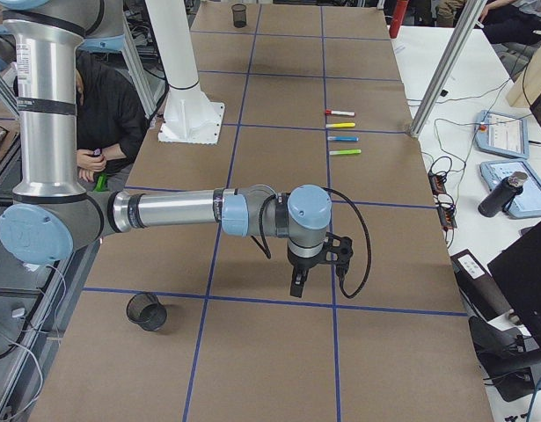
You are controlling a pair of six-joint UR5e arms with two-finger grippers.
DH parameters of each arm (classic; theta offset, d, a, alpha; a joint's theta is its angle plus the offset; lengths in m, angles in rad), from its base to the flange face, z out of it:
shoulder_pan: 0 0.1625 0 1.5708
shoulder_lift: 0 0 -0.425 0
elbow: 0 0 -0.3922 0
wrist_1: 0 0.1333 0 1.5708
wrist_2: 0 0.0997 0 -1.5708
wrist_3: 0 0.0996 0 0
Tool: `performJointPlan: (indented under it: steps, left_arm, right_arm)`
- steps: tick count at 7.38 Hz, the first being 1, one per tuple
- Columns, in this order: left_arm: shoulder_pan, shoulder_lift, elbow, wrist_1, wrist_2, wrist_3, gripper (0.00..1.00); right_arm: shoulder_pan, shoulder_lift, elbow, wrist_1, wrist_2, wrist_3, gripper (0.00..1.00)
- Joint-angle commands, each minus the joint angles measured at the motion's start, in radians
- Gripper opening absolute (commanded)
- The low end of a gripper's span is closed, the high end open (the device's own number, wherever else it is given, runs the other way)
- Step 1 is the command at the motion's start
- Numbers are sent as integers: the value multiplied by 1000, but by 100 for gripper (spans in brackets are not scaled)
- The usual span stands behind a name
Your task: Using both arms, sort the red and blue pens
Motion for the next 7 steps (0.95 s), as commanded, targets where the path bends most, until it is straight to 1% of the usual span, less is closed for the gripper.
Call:
performJointPlan:
  steps: [1,2,3,4,5,6,7]
  left_arm:
    - [2,-3,-42,-2,-64,-3,100]
    - [26,-11,-42,-44,-119,0,100]
    - [50,-13,-40,-123,-177,-14,100]
    - [81,-17,-39,-136,-193,-52,100]
    - [90,-20,-36,-166,-195,-52,100]
    - [110,-28,-39,-205,-198,-101,100]
    - [186,-119,-13,-175,-183,-203,100]
  right_arm:
    - [-16,19,10,0,77,2,100]
    - [-27,59,20,0,111,2,100]
    - [-54,69,39,0,110,10,100]
    - [-70,67,37,11,110,9,100]
    - [-91,64,27,75,111,9,100]
    - [-113,63,28,132,114,16,100]
    - [-168,85,33,129,92,10,100]
